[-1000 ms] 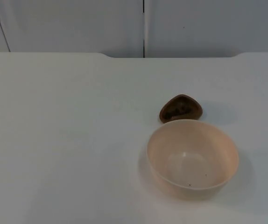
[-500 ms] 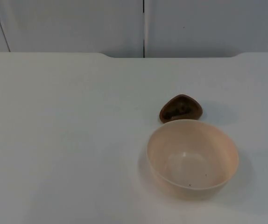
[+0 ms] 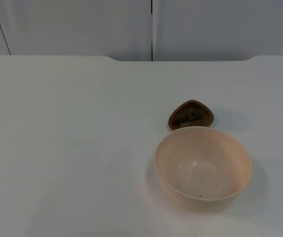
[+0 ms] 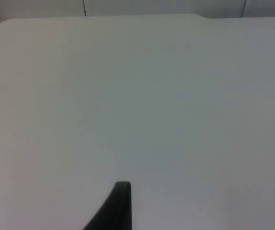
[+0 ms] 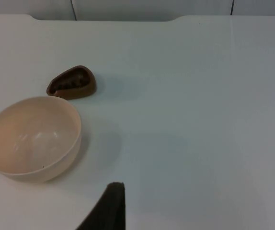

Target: Pick up the bowl with the left hand and pour the coffee beans from the cup into the bowl with the right hand.

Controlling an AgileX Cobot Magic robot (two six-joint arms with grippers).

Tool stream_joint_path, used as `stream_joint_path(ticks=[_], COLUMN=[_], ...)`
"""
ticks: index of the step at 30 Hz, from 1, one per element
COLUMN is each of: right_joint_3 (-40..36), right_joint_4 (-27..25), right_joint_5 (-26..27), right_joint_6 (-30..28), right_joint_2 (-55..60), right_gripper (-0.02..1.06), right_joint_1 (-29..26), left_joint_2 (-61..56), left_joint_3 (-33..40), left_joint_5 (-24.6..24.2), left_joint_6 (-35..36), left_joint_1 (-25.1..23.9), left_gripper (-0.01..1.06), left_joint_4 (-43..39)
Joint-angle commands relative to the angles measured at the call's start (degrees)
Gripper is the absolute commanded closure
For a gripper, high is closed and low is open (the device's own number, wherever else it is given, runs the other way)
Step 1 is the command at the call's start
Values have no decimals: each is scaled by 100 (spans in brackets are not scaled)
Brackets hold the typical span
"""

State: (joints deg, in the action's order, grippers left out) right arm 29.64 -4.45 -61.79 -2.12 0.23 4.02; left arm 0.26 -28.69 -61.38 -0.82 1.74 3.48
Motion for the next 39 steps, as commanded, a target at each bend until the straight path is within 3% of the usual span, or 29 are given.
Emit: stream_joint_path(ticks=[1, 8, 15, 26, 39], right_joint_3=[-16, -16, -16, -16, -16], right_joint_4=[-13, -13, -13, -13, -13], right_joint_5=[-4, -4, -4, -4, -4], right_joint_6=[-18, -18, -18, -18, -18], right_joint_2=[-23, -23, -23, -23, -23], right_gripper=[-1, -1, -1, -1, -1], right_joint_1=[-43, -43, -43, -43, -43], left_joint_2=[-26, 2, 589, 1340, 2086], left_joint_3=[24, -31, -158, -158, -186], left_joint_5=[5, 125, 598, 860, 1361], left_joint_6=[10, 10, 10, -139, -918], left_joint_1=[34, 34, 34, 34, 34], left_gripper=[0, 0, 0, 0, 0], left_joint_4=[36, 299, 493, 852, 1537])
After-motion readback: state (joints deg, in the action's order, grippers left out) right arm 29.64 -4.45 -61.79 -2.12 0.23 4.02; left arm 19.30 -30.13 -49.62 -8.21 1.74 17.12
